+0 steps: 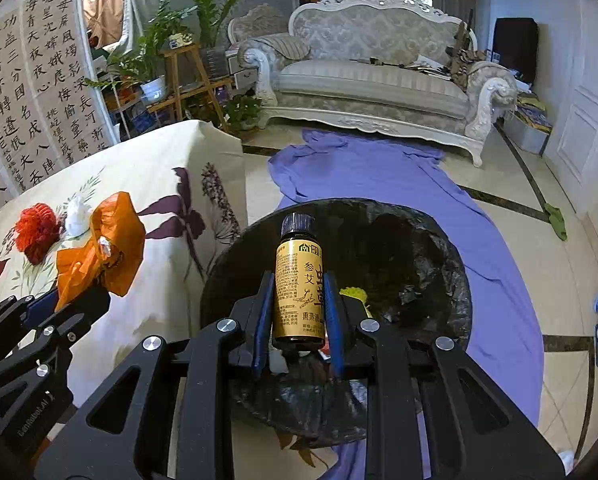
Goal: Collect trash
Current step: 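Carry the orange bag and amber bottle over the black bin and open both tools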
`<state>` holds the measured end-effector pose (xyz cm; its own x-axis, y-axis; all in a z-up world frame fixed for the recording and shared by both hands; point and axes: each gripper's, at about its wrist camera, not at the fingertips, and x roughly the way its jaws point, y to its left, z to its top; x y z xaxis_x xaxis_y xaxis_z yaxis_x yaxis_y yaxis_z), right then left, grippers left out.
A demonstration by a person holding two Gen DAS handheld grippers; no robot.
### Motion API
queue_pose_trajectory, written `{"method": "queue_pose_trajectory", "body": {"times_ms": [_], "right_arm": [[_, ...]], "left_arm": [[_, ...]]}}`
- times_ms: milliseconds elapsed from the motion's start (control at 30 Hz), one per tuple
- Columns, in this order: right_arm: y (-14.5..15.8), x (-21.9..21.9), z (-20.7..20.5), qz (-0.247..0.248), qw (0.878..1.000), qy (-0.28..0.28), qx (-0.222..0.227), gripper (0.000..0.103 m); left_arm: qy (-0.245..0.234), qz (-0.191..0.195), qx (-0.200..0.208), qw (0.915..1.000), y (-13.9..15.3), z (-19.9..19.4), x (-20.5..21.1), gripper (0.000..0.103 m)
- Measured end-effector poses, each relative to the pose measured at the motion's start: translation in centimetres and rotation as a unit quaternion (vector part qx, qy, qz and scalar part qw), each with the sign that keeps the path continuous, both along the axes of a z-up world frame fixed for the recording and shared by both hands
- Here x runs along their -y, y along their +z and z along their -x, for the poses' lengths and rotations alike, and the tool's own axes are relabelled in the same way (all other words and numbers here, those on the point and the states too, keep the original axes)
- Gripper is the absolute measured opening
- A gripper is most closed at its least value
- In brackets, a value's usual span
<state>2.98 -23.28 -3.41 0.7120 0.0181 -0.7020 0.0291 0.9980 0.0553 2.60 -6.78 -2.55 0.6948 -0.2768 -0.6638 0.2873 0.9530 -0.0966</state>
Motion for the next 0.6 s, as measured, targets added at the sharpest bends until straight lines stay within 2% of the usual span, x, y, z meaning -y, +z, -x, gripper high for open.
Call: {"method": "queue_pose_trajectory", "body": {"times_ms": [400, 600], "right_arm": [[-1.0, 2.5, -1.4, -0.013, 1.000, -0.022, -0.004, 0.023], [-1.3, 3.1, -2.0, -0.018, 0.999, -0.028, -0.007, 0.023]], "left_arm": [[-0.027, -0.020, 0.002, 0.9994, -0.8, -1.9, 3.4, 0.031], [-0.037, -0.023, -0.019, 0.9989, -1.3, -2.8, 4.3, 0.031]]}}
